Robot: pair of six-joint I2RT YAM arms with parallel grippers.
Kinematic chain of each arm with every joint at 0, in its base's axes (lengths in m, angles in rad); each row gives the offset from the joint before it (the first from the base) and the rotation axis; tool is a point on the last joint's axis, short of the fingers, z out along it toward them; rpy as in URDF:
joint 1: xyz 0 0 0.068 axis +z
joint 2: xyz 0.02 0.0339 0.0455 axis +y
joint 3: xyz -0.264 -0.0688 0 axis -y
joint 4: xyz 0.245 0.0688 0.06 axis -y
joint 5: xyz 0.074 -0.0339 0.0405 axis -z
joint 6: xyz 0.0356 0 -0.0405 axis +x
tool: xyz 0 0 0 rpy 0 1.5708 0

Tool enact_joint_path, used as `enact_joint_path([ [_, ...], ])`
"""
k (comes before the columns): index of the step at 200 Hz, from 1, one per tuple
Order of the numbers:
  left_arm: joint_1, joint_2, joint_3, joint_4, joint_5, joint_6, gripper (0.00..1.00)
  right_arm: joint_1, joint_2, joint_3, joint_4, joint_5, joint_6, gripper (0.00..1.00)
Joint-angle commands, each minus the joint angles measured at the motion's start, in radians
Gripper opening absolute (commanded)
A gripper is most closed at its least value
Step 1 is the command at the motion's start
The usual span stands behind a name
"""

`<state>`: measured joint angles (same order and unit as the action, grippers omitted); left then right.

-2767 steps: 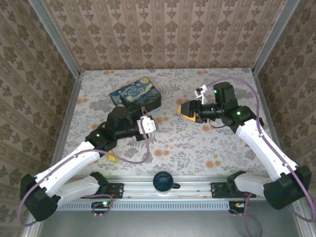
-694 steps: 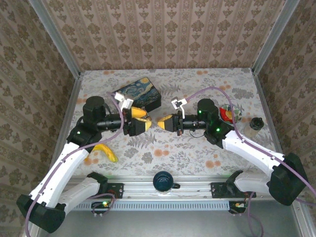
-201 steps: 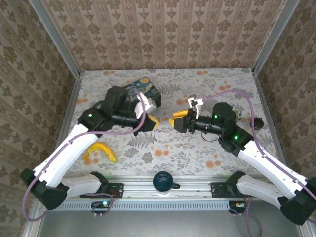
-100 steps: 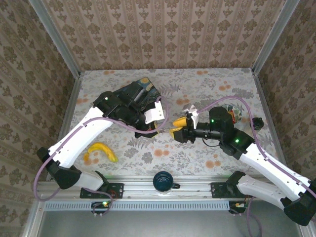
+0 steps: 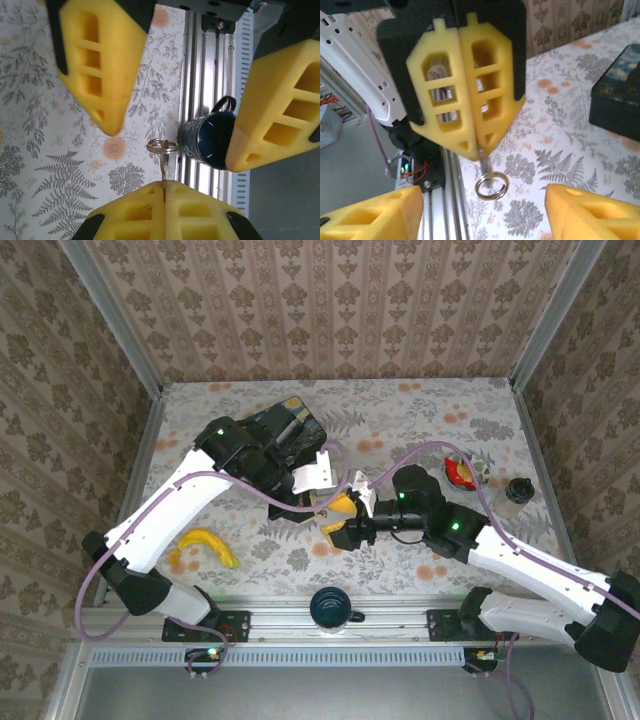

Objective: Unlock a padlock with a key

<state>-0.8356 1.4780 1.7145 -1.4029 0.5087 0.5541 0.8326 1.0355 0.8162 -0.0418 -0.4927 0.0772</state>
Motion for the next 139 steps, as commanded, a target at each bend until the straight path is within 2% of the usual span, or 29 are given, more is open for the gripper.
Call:
enact_joint_path([
  [1, -0.01, 0.003, 0.036, -0.028, 0.029, 0.039, 0.0, 0.028, 0.031, 0.016, 0.053, 0.054, -0.046, 0.68],
  [52, -0.01, -0.014, 0.035, -0.036, 0.044, 0.054, 0.0, 0.033, 0.108, 0.039, 0.057, 0.146, -0.061, 0.65],
  [72, -0.01, -0.015, 0.042, -0.051, 0.041, 0.058, 0.0, 0.033, 0.12, 0.046, 0.04, 0.166, -0.073, 0.57],
  [112, -0.011, -0.015, 0.056, -0.087, 0.016, 0.069, 0.0, 0.032, 0.065, 0.002, 0.027, 0.281, -0.082, 0.36],
  [139, -0.016, -0.021, 0.059, -0.092, 0.004, 0.079, 0.0, 0.03, -0.011, -0.047, 0.034, 0.337, -0.083, 0.33],
])
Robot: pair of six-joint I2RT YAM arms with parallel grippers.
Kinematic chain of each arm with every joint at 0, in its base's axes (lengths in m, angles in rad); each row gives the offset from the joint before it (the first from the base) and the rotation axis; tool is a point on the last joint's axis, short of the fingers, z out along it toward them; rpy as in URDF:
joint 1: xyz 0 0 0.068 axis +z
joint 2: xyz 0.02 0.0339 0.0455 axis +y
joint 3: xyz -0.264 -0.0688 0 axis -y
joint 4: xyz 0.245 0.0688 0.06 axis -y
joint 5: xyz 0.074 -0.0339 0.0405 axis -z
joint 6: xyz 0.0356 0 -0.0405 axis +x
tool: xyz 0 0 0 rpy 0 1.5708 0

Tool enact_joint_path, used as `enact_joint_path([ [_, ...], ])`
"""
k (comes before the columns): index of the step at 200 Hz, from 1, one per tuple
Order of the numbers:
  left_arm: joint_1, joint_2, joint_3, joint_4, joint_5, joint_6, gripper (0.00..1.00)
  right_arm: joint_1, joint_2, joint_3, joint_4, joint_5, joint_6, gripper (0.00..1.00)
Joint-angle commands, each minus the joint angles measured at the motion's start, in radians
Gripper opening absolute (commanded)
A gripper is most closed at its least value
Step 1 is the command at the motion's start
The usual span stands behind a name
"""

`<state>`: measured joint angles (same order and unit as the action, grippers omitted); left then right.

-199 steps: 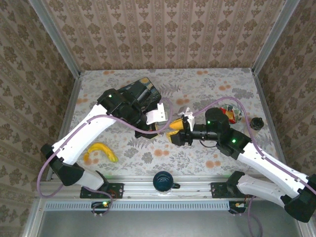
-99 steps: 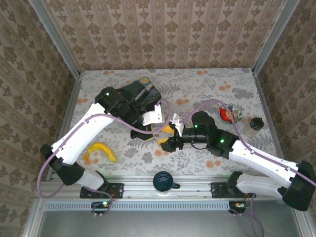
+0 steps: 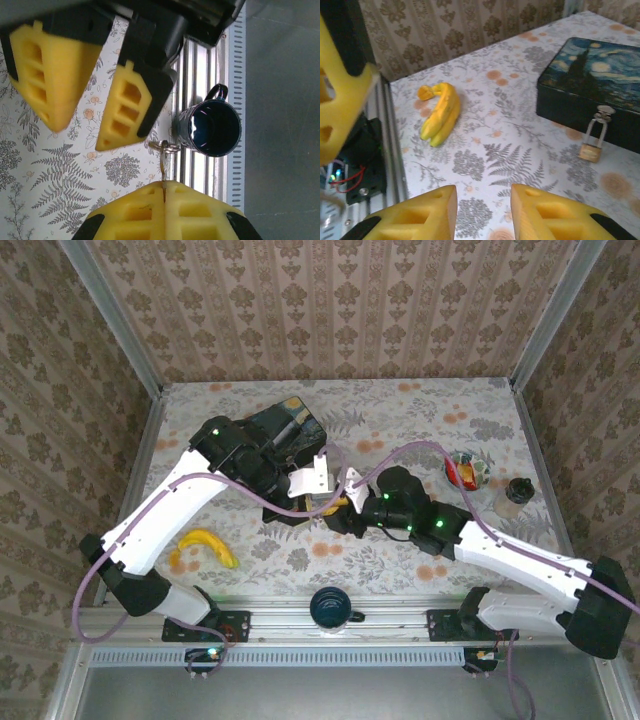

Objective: Unlock a padlock with a key

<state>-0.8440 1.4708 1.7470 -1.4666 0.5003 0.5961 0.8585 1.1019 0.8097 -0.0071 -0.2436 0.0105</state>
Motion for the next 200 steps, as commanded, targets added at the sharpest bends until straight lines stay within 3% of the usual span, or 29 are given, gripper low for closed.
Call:
enact_joint_path([
  [1, -0.007, -0.014, 0.026, -0.029, 0.012, 0.038, 0.0, 0.004, -0.08, -0.042, 0.0, 0.089, -0.015, 0.33],
  [50, -0.028, 0.002, 0.046, -0.061, -0.012, 0.061, 0.0, 0.003, -0.182, -0.13, 0.082, -0.028, -0.008, 0.34],
  [85, -0.069, 0.023, 0.082, -0.086, -0.069, 0.079, 0.0, 0.004, -0.179, -0.174, 0.183, -0.088, 0.006, 0.36],
  [138, -0.088, 0.045, 0.115, -0.1, -0.091, 0.105, 0.0, 0.004, -0.133, -0.14, 0.188, -0.159, 0.015, 0.41],
  [200, -0.093, 0.048, 0.118, -0.101, -0.092, 0.112, 0.0, 0.004, -0.148, -0.158, 0.28, -0.15, 0.029, 0.43],
])
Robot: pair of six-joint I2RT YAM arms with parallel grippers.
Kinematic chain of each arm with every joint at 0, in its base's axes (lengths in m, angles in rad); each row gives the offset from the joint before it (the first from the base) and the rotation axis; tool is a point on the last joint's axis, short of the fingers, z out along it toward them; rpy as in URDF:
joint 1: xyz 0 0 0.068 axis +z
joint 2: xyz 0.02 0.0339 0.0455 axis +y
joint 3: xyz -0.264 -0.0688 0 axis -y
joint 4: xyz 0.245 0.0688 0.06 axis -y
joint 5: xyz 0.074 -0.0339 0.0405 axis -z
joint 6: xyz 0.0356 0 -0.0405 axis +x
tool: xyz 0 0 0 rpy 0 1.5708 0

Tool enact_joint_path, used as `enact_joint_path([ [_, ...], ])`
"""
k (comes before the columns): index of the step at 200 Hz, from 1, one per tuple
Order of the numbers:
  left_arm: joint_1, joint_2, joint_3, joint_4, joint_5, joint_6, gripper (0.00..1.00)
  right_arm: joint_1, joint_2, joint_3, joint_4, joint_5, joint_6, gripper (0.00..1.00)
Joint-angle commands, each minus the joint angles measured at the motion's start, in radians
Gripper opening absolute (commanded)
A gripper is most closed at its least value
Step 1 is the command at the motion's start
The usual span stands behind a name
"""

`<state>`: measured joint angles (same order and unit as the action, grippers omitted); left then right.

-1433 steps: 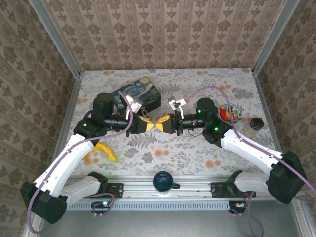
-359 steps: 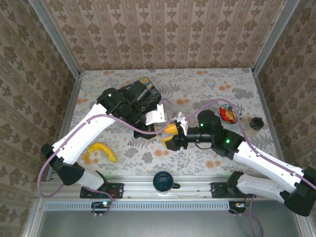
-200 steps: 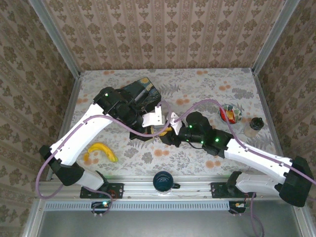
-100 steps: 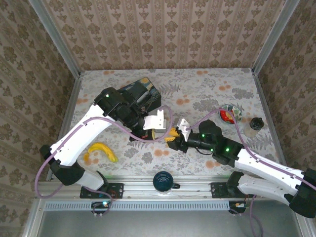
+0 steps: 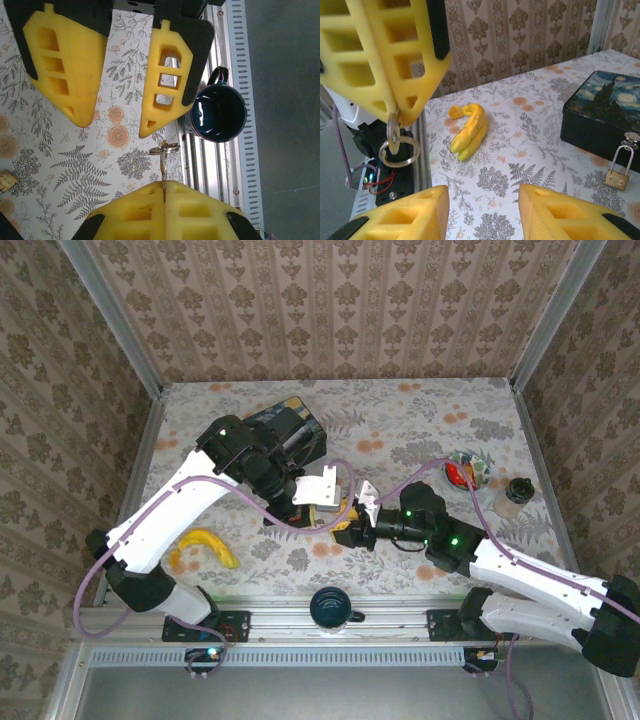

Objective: Unlock a padlock with a key

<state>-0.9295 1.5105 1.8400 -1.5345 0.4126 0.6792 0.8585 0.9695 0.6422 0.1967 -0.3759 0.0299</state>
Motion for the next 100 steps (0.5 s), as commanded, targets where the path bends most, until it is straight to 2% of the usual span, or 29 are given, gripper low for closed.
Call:
enact_joint_path([
  [1, -0.008, 0.008, 0.024, -0.032, -0.005, 0.029, 0.0, 0.005, -0.016, 0.01, 0.077, -0.018, 0.011, 0.43],
  [62, -0.011, 0.004, 0.013, -0.032, -0.002, 0.029, 0.0, 0.004, -0.002, 0.024, 0.106, -0.102, 0.025, 0.45],
  [100, 0.003, -0.011, -0.001, -0.019, -0.001, 0.027, 0.0, 0.004, -0.058, 0.034, 0.037, -0.134, -0.002, 0.47],
])
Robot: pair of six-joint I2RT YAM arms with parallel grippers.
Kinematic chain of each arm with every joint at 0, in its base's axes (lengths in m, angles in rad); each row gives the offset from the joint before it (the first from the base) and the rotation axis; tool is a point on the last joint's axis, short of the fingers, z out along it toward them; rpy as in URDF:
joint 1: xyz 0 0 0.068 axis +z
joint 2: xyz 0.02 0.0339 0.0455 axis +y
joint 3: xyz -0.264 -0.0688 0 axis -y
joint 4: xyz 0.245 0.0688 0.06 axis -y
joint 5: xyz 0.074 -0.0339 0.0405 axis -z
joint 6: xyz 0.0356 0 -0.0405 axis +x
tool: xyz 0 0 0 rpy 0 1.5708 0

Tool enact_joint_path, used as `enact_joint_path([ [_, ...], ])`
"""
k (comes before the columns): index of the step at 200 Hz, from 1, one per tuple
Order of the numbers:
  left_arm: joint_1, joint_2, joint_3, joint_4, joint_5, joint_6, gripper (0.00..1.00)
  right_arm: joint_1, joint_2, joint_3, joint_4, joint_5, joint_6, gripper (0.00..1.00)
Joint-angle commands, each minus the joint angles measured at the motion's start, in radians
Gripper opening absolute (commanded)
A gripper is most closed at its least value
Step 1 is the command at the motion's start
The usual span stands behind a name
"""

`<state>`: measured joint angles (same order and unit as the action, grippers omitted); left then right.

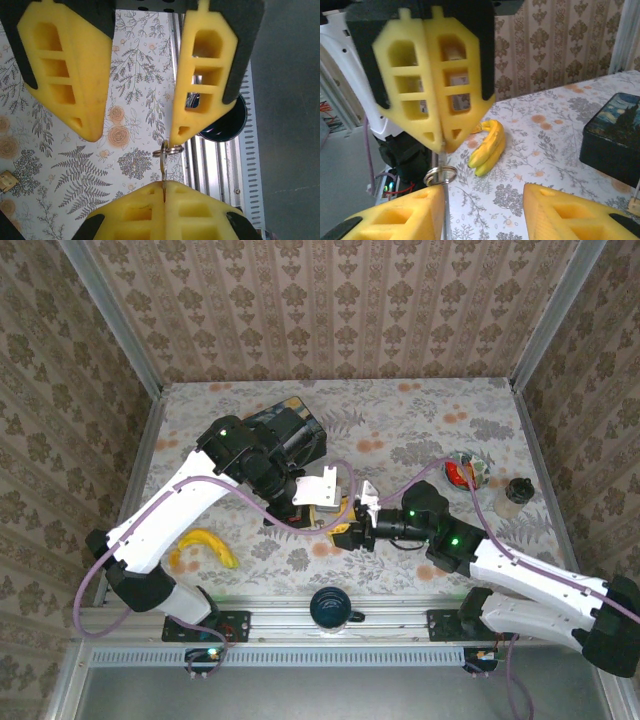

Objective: Unlock a padlock with a key

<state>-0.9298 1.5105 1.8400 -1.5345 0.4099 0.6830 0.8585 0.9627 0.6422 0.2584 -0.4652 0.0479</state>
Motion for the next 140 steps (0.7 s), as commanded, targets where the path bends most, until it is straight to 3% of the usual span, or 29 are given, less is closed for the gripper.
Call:
enact_joint_path([
  [1, 0.004, -0.012, -0.002, -0.018, 0.002, 0.024, 0.0, 0.004, -0.051, 0.034, -0.024, -0.045, -0.019, 0.47],
  [54, 0.024, -0.022, -0.02, -0.007, 0.031, 0.033, 0.0, 0.005, -0.075, 0.055, -0.036, 0.017, -0.013, 0.51],
  [140, 0.026, -0.025, -0.035, 0.0, 0.031, 0.032, 0.0, 0.004, 0.076, 0.157, -0.066, -0.059, -0.014, 0.39],
])
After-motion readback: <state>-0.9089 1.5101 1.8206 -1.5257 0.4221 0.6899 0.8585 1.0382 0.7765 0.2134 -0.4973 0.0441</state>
